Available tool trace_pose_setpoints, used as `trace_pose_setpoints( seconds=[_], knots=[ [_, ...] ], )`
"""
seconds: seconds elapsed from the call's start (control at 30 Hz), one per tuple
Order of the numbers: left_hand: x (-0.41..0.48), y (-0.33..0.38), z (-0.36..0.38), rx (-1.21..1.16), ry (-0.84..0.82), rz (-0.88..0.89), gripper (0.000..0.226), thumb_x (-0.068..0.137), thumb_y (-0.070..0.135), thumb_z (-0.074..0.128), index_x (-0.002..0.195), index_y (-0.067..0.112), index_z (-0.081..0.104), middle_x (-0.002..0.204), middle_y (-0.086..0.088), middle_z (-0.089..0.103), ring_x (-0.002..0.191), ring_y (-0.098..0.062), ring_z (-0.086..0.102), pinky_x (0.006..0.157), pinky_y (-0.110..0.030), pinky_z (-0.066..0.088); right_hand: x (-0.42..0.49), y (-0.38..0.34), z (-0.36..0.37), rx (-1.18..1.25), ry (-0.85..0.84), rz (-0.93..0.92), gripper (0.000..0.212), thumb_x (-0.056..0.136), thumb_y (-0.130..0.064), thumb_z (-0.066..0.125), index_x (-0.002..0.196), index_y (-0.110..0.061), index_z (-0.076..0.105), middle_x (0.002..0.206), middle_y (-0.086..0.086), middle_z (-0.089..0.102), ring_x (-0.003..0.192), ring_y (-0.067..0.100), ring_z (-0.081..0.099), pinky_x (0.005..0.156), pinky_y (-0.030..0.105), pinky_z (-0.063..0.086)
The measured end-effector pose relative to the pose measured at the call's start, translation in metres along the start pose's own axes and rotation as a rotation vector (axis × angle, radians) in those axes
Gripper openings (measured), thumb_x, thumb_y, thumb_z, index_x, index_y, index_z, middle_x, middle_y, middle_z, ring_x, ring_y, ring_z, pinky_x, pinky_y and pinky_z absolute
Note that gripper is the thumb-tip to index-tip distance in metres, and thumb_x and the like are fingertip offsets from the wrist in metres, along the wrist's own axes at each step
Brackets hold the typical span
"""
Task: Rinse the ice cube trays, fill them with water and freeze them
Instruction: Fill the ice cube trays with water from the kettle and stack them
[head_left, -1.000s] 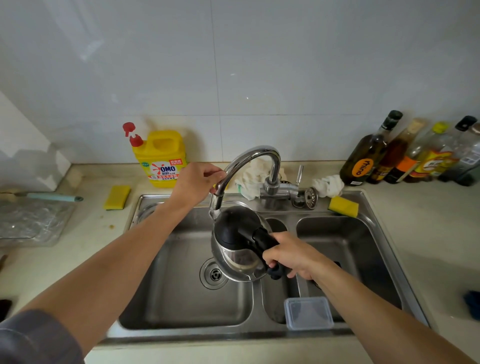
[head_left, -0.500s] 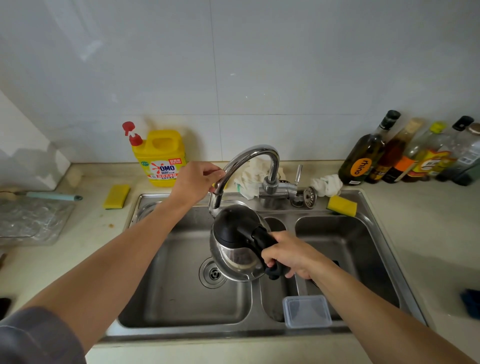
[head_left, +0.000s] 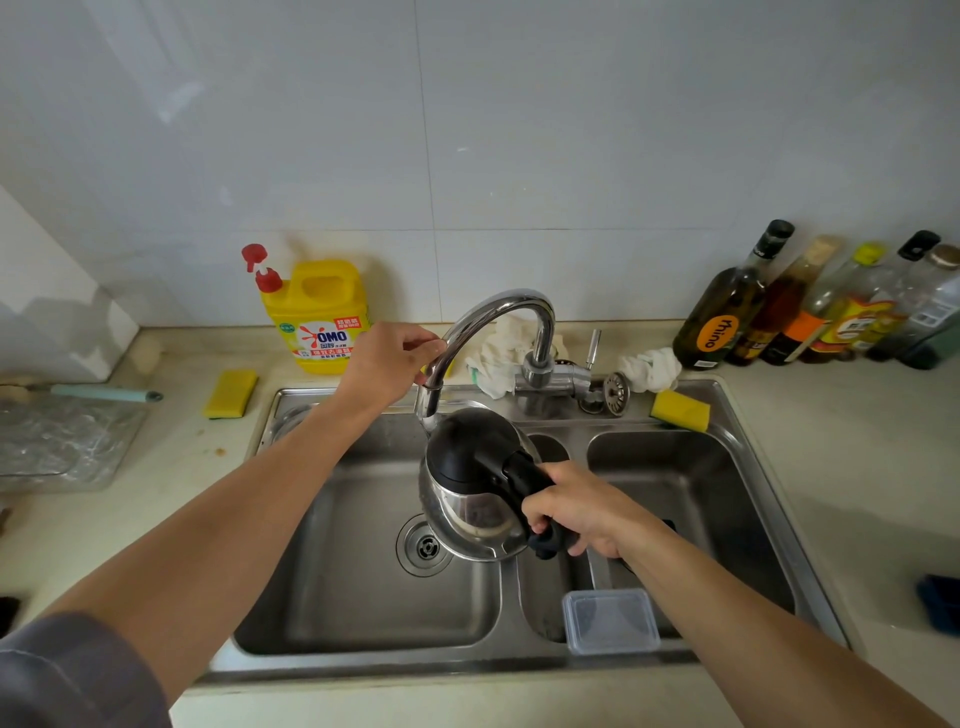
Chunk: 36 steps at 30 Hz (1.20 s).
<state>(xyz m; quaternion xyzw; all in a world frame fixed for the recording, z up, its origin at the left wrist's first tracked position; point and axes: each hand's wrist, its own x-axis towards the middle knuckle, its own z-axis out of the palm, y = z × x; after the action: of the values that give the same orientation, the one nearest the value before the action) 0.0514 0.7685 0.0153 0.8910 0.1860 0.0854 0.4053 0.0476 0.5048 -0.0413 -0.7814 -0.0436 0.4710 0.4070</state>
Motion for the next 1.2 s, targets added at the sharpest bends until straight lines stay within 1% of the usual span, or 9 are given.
trace_pose_setpoints(
  seconds=[0.1,0.17,0.33,0.63,0.77,0.83,0.93,1.07,1.2],
  knots=[
    [-0.0003,0.0006,0.0002,0.007,0.001,0.001,0.016,0.097,0.024,0.066,0.102,0.014,0.079,0.083,0.002,0.076,0.062,-0.01,0.071,0.053,-0.01,0.046,-0.0002,0.0009,-0.0004,-0.001,0.0,0.001,0.042,0.06,-0.017,0.066,0.102,-0.022,0.069,0.089,0.009,0.068,0.089,0.024,0.067,0.074,0.044,0.053],
    [-0.0009,0.0008,0.0003,0.017,0.002,0.005,0.017,0.097,0.024,0.066,0.102,0.015,0.078,0.084,0.002,0.076,0.063,-0.01,0.071,0.054,-0.012,0.048,-0.0001,0.0009,-0.0005,-0.003,-0.004,0.002,0.042,0.06,-0.017,0.066,0.102,-0.023,0.069,0.088,0.009,0.068,0.088,0.024,0.068,0.076,0.044,0.054],
    [-0.0008,0.0007,0.0007,0.009,0.007,0.004,0.016,0.097,0.024,0.066,0.101,0.014,0.078,0.084,0.001,0.076,0.064,-0.012,0.072,0.054,-0.012,0.048,-0.0007,0.0011,-0.0008,-0.003,-0.009,0.003,0.04,0.059,-0.017,0.066,0.099,-0.02,0.069,0.081,0.006,0.065,0.081,0.021,0.066,0.071,0.04,0.053],
    [0.0003,-0.0017,0.0018,0.002,0.01,0.0,0.014,0.096,0.024,0.067,0.098,0.017,0.079,0.08,0.003,0.076,0.06,-0.008,0.071,0.055,-0.013,0.048,0.001,-0.0004,-0.0011,0.007,-0.003,0.015,0.046,0.056,-0.016,0.065,0.101,-0.023,0.07,0.09,0.008,0.069,0.082,0.021,0.066,0.072,0.042,0.052],
    [0.0006,-0.0019,0.002,-0.002,0.014,-0.006,0.013,0.096,0.024,0.068,0.097,0.017,0.079,0.078,0.004,0.076,0.058,-0.006,0.07,0.054,-0.012,0.047,0.0017,0.0006,-0.0014,0.001,0.001,0.015,0.044,0.056,-0.017,0.065,0.099,-0.025,0.07,0.091,0.009,0.07,0.086,0.023,0.066,0.075,0.044,0.053],
    [0.0001,-0.0017,0.0023,0.001,0.015,-0.004,0.013,0.096,0.024,0.067,0.097,0.018,0.079,0.076,0.005,0.075,0.057,-0.004,0.069,0.054,-0.012,0.047,0.0017,0.0015,-0.0015,0.006,0.005,0.018,0.041,0.056,-0.017,0.065,0.096,-0.027,0.071,0.087,0.007,0.07,0.085,0.022,0.066,0.074,0.044,0.053],
    [-0.0002,-0.0007,0.0025,0.011,0.015,-0.004,0.014,0.096,0.024,0.067,0.097,0.017,0.079,0.077,0.005,0.075,0.057,-0.005,0.069,0.056,-0.014,0.048,0.0014,0.0023,-0.0019,0.013,0.003,0.018,0.036,0.056,-0.016,0.065,0.089,-0.028,0.071,0.082,0.005,0.069,0.081,0.02,0.066,0.072,0.042,0.053],
    [-0.001,0.0012,0.0026,0.015,0.019,-0.012,0.015,0.097,0.024,0.066,0.099,0.017,0.079,0.079,0.004,0.075,0.06,-0.006,0.07,0.057,-0.015,0.048,0.0006,0.0041,-0.003,0.008,-0.004,0.008,0.036,0.056,-0.017,0.066,0.09,-0.029,0.071,0.082,0.005,0.069,0.083,0.022,0.068,0.075,0.043,0.053],
    [-0.0031,0.0032,0.003,0.021,0.024,-0.017,0.015,0.097,0.024,0.066,0.101,0.016,0.079,0.079,0.006,0.075,0.06,-0.005,0.069,0.055,-0.011,0.045,-0.0001,0.0048,-0.0038,0.018,-0.015,-0.002,0.036,0.057,-0.015,0.066,0.091,-0.026,0.071,0.084,0.007,0.068,0.085,0.024,0.068,0.071,0.041,0.055]
  ],
)
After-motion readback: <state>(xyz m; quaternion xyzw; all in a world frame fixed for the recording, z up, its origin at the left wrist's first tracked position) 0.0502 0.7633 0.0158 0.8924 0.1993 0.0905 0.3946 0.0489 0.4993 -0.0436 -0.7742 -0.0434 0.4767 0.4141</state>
